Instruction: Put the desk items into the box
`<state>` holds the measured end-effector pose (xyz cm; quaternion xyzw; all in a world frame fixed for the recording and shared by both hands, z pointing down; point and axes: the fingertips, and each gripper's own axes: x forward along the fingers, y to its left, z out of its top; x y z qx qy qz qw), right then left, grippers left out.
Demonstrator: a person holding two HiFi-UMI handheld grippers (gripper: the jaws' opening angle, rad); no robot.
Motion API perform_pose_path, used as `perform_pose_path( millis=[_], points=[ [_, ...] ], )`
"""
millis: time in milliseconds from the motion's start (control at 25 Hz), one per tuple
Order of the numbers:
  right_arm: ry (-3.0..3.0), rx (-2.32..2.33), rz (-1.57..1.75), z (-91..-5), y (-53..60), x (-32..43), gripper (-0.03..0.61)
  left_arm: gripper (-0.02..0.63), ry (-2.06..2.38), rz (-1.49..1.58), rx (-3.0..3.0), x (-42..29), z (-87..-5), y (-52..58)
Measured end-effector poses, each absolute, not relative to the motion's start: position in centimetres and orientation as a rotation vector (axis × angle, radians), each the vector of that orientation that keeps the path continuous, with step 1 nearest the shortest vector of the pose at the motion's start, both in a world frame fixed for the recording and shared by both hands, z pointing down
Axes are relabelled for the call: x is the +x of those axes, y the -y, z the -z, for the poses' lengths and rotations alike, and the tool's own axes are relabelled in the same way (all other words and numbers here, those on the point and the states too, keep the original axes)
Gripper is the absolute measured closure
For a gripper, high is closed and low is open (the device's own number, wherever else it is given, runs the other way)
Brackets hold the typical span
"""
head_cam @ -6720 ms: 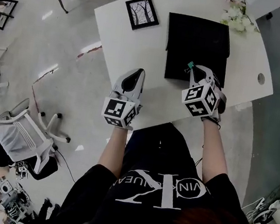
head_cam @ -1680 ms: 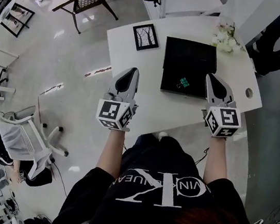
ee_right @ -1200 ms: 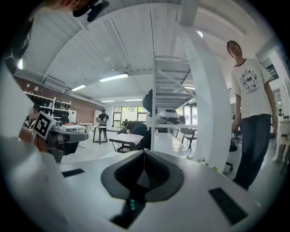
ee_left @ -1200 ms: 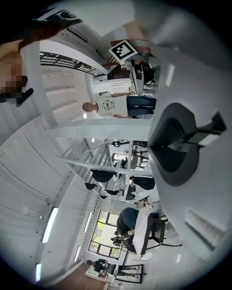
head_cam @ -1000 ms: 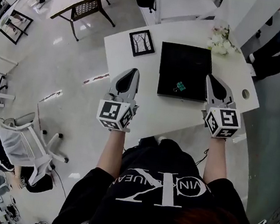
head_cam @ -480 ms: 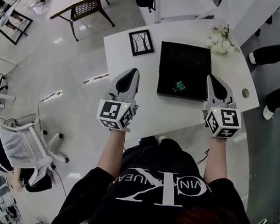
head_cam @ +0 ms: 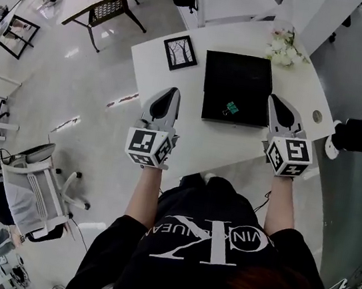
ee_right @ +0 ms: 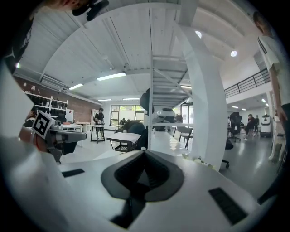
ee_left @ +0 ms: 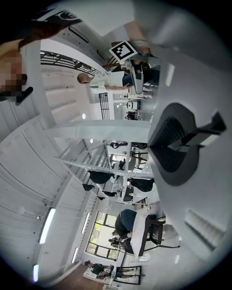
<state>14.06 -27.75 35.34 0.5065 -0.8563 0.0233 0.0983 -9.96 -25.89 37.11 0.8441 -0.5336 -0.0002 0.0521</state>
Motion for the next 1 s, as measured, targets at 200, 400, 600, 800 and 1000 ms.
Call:
perform_pose_path(
  millis=[200,400,600,800,1000],
  points=[
    [2.527,1.509,-0.069,-35.4,27.72,14.4,0.565,0.603,1.61,0.003,2.566,-9.67,-37.38,26.0],
    [2.521,1.515,-0.074,-35.7,27.65,14.64,0.565,0.603,1.603,-0.001,2.565,-9.58,-37.72,26.05],
    [2.518,1.52,-0.082,-35.61,27.56,14.66,0.565,0.603,1.602,0.002,2.564,-9.71,-37.53,26.08],
    [2.523,1.524,-0.084,-35.63,27.62,14.62,0.565,0.603,1.603,0.003,2.563,-9.81,-37.57,26.16],
    [2.531,1.52,-0.082,-35.66,27.73,14.45,0.565,0.603,1.609,0.007,2.559,-9.97,-37.55,26.23]
  ],
)
